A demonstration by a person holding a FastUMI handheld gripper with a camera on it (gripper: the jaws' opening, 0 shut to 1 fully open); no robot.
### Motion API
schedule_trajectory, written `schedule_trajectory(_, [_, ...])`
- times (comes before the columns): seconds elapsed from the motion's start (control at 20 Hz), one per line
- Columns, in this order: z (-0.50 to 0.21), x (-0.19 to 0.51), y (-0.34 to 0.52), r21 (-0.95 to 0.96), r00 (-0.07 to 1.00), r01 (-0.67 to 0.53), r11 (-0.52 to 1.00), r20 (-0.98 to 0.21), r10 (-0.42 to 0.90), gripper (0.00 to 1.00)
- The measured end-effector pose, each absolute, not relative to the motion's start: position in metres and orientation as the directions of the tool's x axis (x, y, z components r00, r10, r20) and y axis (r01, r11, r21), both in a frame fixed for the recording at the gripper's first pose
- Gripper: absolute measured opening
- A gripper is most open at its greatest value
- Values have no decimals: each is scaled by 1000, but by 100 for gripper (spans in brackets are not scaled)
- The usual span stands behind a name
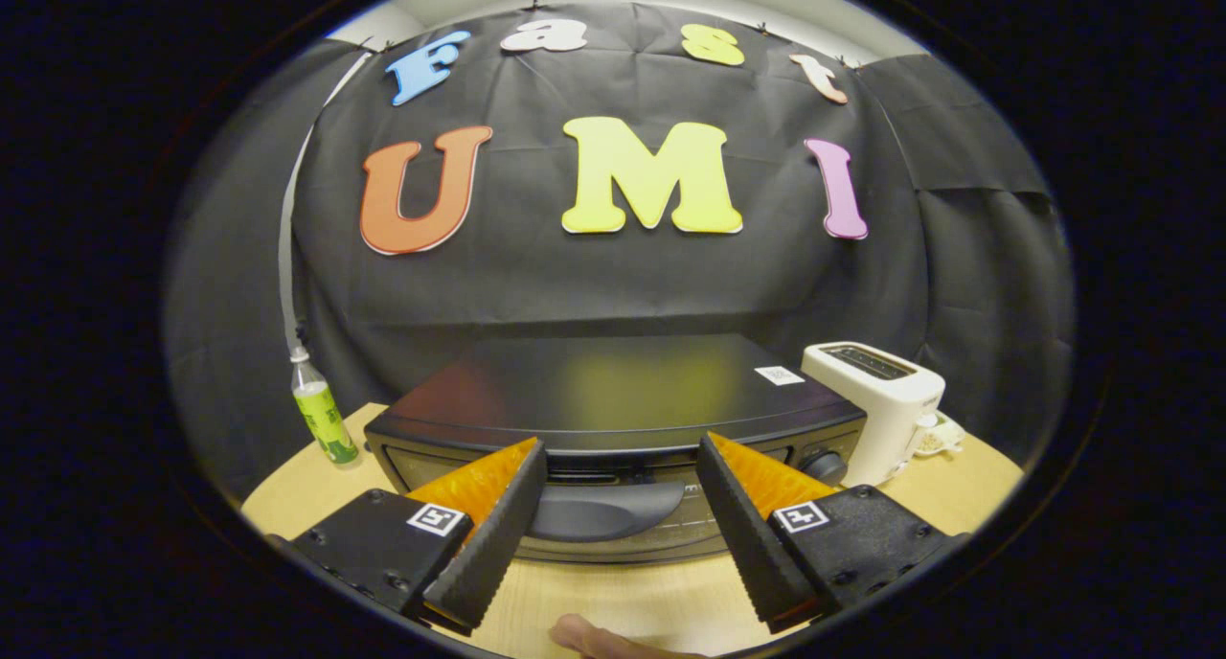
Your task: Open the toaster oven, put the food inside, and close the toaster oven door.
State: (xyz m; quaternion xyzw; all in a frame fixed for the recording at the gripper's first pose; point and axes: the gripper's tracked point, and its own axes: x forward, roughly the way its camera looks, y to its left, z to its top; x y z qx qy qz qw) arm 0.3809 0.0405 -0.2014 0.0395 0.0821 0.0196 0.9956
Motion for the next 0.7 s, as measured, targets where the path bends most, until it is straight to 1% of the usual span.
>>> schedule_trajectory(0.3, [-211,371,40,183,979,-43,982,-190,78,100])
schedule_trajectory(0.4, [-211,361,41,122,979,-51,991,-190,74,100])
schedule_trajectory(0.55, [-213,337,39,-46,983,-47,998,-178,38,100])
schedule_trajectory(0.6, [-216,330,38,-79,984,-43,996,-176,28,100])
schedule_trajectory(0.7, [-227,318,37,-81,983,-35,996,-185,19,100])
